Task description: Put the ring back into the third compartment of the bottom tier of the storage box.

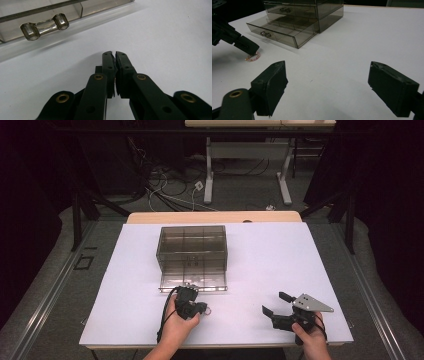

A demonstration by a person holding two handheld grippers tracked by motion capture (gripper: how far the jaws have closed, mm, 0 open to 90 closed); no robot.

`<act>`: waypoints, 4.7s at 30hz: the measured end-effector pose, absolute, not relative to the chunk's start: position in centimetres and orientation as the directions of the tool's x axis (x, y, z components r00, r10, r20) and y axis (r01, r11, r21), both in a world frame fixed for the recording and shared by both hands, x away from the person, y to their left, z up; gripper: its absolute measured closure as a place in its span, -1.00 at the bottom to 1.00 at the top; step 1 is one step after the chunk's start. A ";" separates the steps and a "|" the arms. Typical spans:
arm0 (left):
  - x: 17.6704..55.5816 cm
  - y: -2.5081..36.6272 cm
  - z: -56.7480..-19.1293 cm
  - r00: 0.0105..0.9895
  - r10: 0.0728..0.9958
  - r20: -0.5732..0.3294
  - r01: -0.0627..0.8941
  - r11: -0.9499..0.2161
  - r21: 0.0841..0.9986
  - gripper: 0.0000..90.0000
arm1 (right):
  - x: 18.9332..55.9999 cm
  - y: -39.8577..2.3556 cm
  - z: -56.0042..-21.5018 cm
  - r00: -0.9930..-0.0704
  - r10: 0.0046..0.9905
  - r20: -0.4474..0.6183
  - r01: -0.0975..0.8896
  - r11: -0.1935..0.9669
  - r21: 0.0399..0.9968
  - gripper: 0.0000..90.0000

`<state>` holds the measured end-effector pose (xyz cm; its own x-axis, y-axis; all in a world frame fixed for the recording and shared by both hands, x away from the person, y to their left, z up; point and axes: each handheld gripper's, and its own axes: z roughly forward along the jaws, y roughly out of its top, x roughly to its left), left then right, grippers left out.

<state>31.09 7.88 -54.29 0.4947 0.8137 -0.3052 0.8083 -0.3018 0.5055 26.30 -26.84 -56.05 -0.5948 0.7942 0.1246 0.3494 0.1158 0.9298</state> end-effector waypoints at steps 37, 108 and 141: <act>31.7 7.7 -51.7 0.503 0.811 -0.298 0.777 -0.274 0.567 0.94 | 26.3 -26.9 -56.1 -0.599 0.792 0.121 0.345 0.118 0.931 -0.67; 36.1 7.7 -50.2 0.399 0.851 -0.340 0.754 -0.094 0.650 0.94 | 26.3 -26.9 -56.1 -0.594 0.796 0.120 0.346 0.117 0.931 -0.67; 38.1 6.0 -52.6 0.358 0.866 -0.348 0.788 -0.081 0.611 0.94 | 26.3 -26.9 -56.1 -0.597 0.792 0.127 0.353 0.117 0.928 -0.67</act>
<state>38.13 6.04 -52.60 0.3583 0.8664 -0.3478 0.7878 -0.0807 0.6106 26.31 -26.91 -56.07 -0.5972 0.7919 0.1274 0.3527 0.1166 0.9285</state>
